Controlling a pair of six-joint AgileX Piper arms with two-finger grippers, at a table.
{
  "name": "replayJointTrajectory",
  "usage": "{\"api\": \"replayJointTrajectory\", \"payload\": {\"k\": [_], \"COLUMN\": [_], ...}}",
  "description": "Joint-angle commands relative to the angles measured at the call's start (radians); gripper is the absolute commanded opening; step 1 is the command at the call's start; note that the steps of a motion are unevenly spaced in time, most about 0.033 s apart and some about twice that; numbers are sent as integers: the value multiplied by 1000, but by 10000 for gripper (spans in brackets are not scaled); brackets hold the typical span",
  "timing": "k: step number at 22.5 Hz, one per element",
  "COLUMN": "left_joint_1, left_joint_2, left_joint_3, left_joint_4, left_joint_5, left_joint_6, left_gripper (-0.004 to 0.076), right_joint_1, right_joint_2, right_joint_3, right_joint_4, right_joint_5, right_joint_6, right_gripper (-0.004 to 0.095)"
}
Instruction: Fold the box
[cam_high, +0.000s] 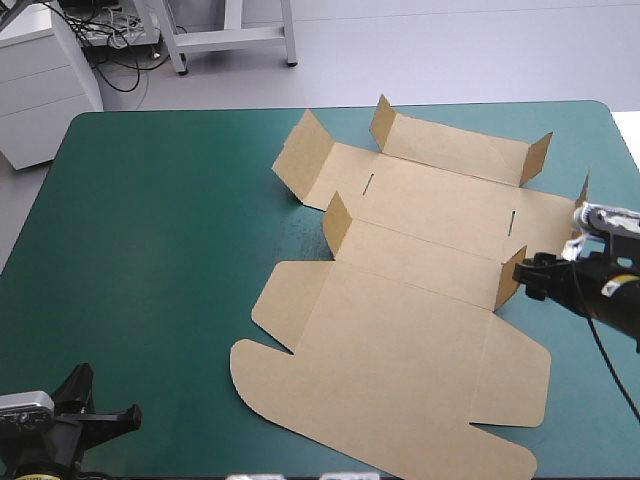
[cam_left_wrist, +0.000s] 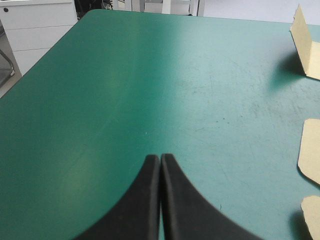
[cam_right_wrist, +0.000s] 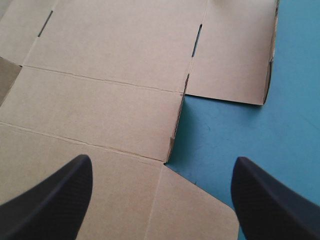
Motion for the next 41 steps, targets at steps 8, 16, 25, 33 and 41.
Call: {"api": "replayJointTrajectory", "payload": {"k": [8,16,25,33,41], "left_joint_1": [-6,-6,-6,-6,-6], "left_joint_2": [-15,-15,-15,-15,-15], "left_joint_3": [-33,-33,-33,-33,-33], "left_joint_4": [-15,-15,-15,-15,-15], "left_joint_5": [-70,-70,-70,-70,-70], "left_joint_6": [0,0,0,0,0], "left_gripper": [-32,-32,-32,-32,-32], "right_joint_1": [-5,-5,-5,-5,-5], "right_joint_2": [427,587,626,626,626], "right_joint_3": [-174,-174,-174,-174,-261], "right_joint_4": [-28,-13,2,1,2], "right_joint_5": [5,-36,-27,77,89], "right_joint_6": [46,79,79,16,-180], "right_gripper": [711,711,595,-7,-8]}}
